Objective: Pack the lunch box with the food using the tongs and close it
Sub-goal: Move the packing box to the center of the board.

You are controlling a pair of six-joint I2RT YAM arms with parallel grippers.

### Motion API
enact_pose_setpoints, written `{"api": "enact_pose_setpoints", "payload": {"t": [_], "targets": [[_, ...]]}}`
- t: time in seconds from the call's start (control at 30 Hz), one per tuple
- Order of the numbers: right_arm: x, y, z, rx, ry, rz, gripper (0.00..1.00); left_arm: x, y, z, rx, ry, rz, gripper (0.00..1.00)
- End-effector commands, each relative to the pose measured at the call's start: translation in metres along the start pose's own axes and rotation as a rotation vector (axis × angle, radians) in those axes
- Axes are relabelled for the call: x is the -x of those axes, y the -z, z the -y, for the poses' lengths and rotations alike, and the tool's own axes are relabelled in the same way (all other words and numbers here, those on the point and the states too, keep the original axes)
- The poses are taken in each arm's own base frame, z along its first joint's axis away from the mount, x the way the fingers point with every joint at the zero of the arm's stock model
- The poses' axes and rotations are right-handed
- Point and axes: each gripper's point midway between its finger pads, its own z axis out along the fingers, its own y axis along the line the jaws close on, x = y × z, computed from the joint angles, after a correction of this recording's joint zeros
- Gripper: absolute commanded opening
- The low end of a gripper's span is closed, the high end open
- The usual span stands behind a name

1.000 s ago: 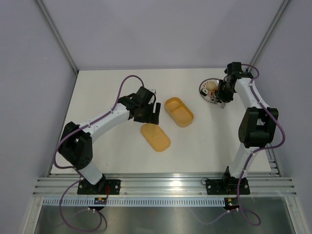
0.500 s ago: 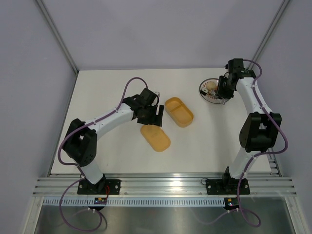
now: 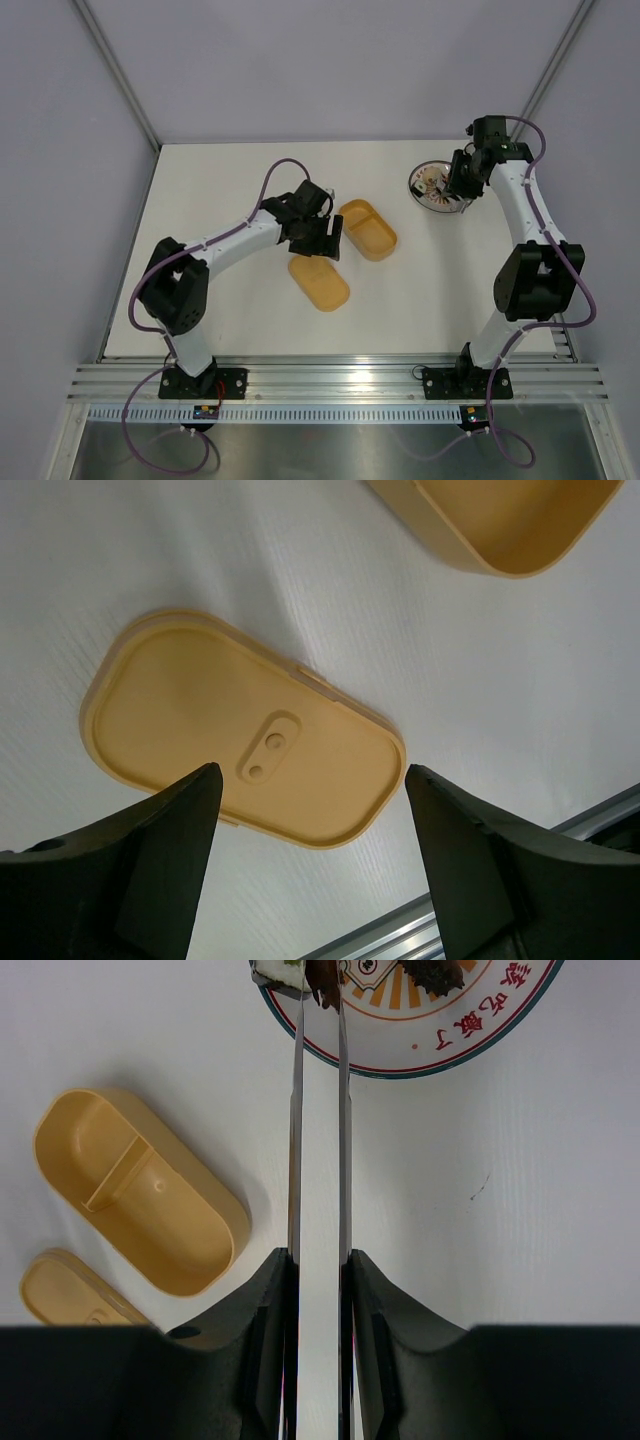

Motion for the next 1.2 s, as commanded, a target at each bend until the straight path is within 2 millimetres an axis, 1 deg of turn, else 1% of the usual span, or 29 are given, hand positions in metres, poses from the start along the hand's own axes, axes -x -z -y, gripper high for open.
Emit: {"api": "enact_pose_setpoints", "payload": {"t": [0.0, 0.07, 0.13, 0.2, 0.27, 0.3, 0.33, 0.37, 0.4, 0.43, 0.47, 0.53, 0.57, 0.67, 0.7, 0.77, 0.8, 0.83, 0.87, 0.93, 0.97, 1.0, 1.03, 1.07, 1.13, 1.17], "targets": [[0.022, 0.036, -0.009, 0.014, 0.016, 0.110, 0.00, 0.021, 0.003, 0.023, -0.071, -0.010, 0.049, 0.78], [0.021, 0.037, -0.007, 0.005, 0.012, 0.111, 0.00, 0.025, 0.002, 0.030, -0.090, -0.015, 0.053, 0.78], [0.022, 0.044, -0.007, 0.004, 0.008, 0.125, 0.00, 0.026, -0.001, 0.035, -0.110, -0.014, 0.046, 0.78], [0.020, 0.049, -0.007, 0.000, 0.006, 0.133, 0.00, 0.032, -0.002, 0.043, -0.131, -0.021, 0.055, 0.78], [0.019, 0.052, -0.006, -0.006, 0.003, 0.139, 0.00, 0.032, -0.010, 0.047, -0.144, -0.019, 0.040, 0.77], [0.019, 0.058, -0.006, -0.005, 0.004, 0.150, 0.00, 0.036, -0.011, 0.051, -0.157, -0.020, 0.045, 0.77], [0.019, 0.059, -0.005, -0.009, -0.001, 0.149, 0.00, 0.035, -0.017, 0.055, -0.174, -0.018, 0.030, 0.76], [0.018, 0.062, -0.004, -0.013, -0.001, 0.153, 0.00, 0.037, -0.020, 0.057, -0.185, -0.018, 0.029, 0.76], [0.017, 0.066, -0.004, -0.015, -0.001, 0.159, 0.00, 0.042, -0.021, 0.061, -0.196, -0.019, 0.038, 0.76], [0.016, 0.068, -0.003, -0.017, -0.001, 0.161, 0.00, 0.041, -0.028, 0.060, -0.194, -0.022, 0.027, 0.76], [0.015, 0.072, -0.003, -0.020, -0.001, 0.170, 0.00, 0.043, -0.031, 0.060, -0.189, -0.026, 0.029, 0.76], [0.013, 0.076, -0.002, -0.022, -0.002, 0.170, 0.00, 0.052, -0.036, 0.061, -0.184, -0.047, 0.044, 0.76], [0.011, 0.076, -0.002, -0.025, -0.002, 0.169, 0.00, 0.050, -0.044, 0.059, -0.177, -0.052, 0.032, 0.76], [0.010, 0.084, -0.001, -0.025, -0.005, 0.185, 0.00, 0.059, -0.051, 0.062, -0.181, -0.073, 0.045, 0.77], [0.010, 0.085, -0.001, -0.025, -0.006, 0.185, 0.00, 0.058, -0.057, 0.061, -0.178, -0.075, 0.036, 0.78], [0.009, 0.088, 0.000, -0.029, -0.006, 0.189, 0.00, 0.066, -0.060, 0.065, -0.188, -0.088, 0.049, 0.78], [0.009, 0.091, -0.001, -0.028, -0.006, 0.194, 0.00, 0.065, -0.066, 0.064, -0.186, -0.088, 0.039, 0.78], [0.009, 0.092, 0.000, -0.031, -0.009, 0.195, 0.00, 0.071, -0.066, 0.069, -0.200, -0.095, 0.048, 0.78], [0.009, 0.095, 0.000, -0.030, -0.009, 0.201, 0.00, 0.072, -0.068, 0.070, -0.204, -0.096, 0.048, 0.78], [0.010, 0.098, -0.001, -0.027, -0.009, 0.208, 0.00, 0.071, -0.078, 0.071, -0.212, -0.098, 0.032, 0.79], [0.009, 0.100, -0.002, -0.025, -0.008, 0.208, 0.00, 0.077, -0.078, 0.076, -0.224, -0.099, 0.043, 0.79], [0.010, 0.101, -0.001, -0.026, -0.011, 0.210, 0.00, 0.074, -0.088, 0.074, -0.225, -0.097, 0.023, 0.79], [0.009, 0.101, -0.001, -0.025, -0.011, 0.208, 0.00, 0.076, -0.090, 0.076, -0.230, -0.099, 0.023, 0.79], [0.009, 0.102, -0.001, -0.025, -0.009, 0.208, 0.00, 0.083, -0.090, 0.080, -0.240, -0.100, 0.039, 0.79], [0.008, 0.103, -0.001, -0.026, -0.008, 0.208, 0.00, 0.084, -0.097, 0.084, -0.259, -0.093, 0.027, 0.79], [0.008, 0.105, -0.001, -0.027, -0.008, 0.208, 0.00, 0.086, -0.097, 0.087, -0.267, -0.092, 0.030, 0.79]]}}
